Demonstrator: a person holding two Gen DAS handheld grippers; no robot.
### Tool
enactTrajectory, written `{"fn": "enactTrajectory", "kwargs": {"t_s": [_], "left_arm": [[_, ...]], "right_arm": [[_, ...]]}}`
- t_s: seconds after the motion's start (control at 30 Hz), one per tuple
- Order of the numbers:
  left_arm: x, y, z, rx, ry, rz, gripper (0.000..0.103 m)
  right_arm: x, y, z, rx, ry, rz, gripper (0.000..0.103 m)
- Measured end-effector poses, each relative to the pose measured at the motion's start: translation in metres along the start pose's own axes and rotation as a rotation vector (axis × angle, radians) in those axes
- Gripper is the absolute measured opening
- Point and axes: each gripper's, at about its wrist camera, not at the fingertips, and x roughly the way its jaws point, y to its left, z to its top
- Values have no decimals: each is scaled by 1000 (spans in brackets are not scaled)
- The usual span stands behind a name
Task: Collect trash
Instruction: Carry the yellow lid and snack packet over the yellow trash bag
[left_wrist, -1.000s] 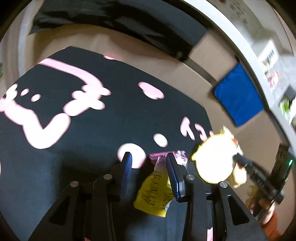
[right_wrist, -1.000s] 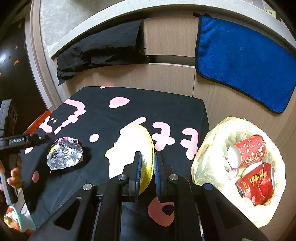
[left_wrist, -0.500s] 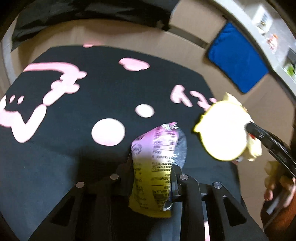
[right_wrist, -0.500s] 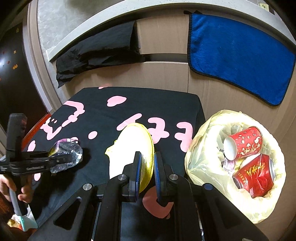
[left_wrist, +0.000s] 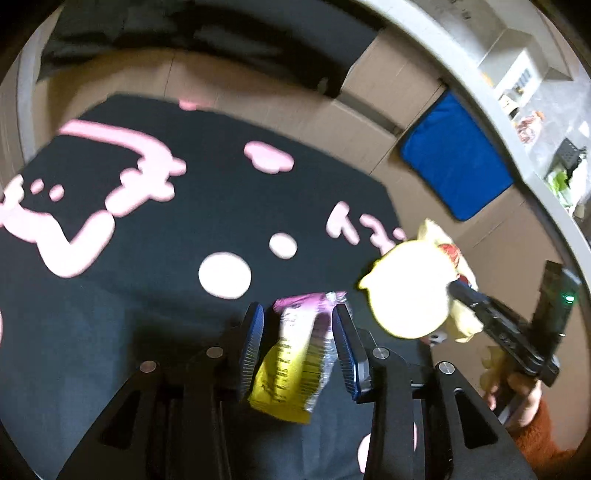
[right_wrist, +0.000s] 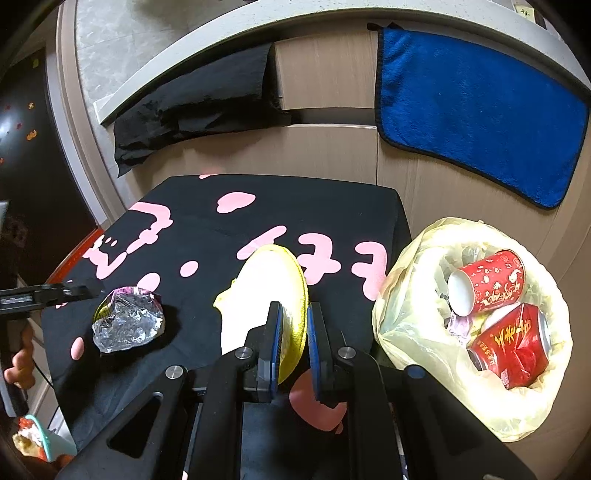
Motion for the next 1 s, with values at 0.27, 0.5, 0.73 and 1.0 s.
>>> {"fn": "enactTrajectory", "kwargs": {"t_s": [0.27, 0.5, 0.73, 1.0], "left_arm": [[33, 7, -11, -50, 55, 63, 20], [19, -11, -7, 25, -27, 134, 18], [-12, -60, 13, 148, -191, 180, 18], [-38, -132, 42, 280, -348, 157, 18]], "right_arm": [[-6, -5, -6, 11, 3, -13, 12], [-7, -4, -4, 3, -8, -8, 12], [-29, 0, 19, -23, -94, -2, 11], [-69, -15, 57, -20, -230, 4, 10]]}}
